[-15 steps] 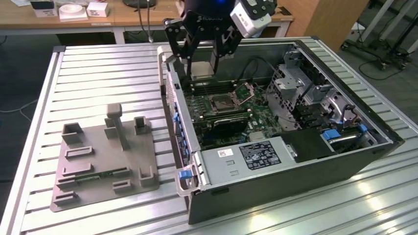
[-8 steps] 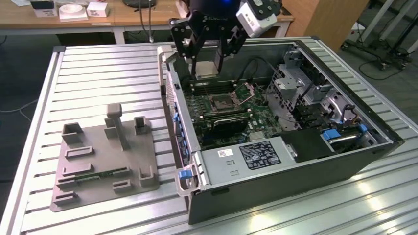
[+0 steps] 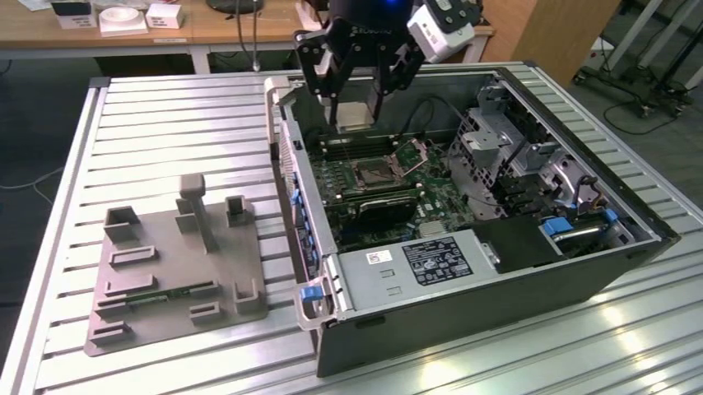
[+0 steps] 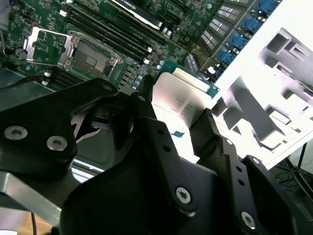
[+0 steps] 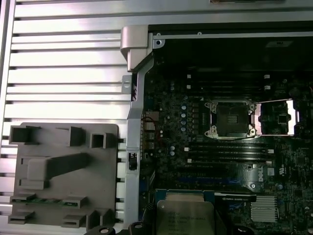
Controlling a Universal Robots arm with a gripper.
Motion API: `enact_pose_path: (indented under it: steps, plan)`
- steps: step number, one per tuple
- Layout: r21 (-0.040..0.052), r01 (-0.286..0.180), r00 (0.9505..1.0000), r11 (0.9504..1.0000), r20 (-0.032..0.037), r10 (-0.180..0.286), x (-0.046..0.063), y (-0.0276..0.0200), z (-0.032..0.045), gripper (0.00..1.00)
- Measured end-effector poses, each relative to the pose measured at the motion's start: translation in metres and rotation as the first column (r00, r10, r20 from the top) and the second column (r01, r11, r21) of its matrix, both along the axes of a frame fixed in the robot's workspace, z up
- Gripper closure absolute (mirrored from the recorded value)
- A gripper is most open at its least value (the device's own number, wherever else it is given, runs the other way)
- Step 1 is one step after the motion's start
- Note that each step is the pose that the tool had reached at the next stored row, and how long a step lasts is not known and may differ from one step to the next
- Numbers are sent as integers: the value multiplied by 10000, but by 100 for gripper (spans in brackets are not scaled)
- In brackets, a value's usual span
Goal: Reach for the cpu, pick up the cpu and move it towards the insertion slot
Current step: 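Pick up the cpu and move it towards the insertion slot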
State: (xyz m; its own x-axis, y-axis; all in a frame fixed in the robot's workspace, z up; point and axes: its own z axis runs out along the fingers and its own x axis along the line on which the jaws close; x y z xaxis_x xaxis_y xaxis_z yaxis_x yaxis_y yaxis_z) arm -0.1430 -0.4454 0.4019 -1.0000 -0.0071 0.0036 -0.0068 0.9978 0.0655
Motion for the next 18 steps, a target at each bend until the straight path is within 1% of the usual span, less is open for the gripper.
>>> enact_pose_path:
  steps: [18]
  plan:
    - [8, 0, 10000, 10000, 0, 0, 149, 0, 0, 46]
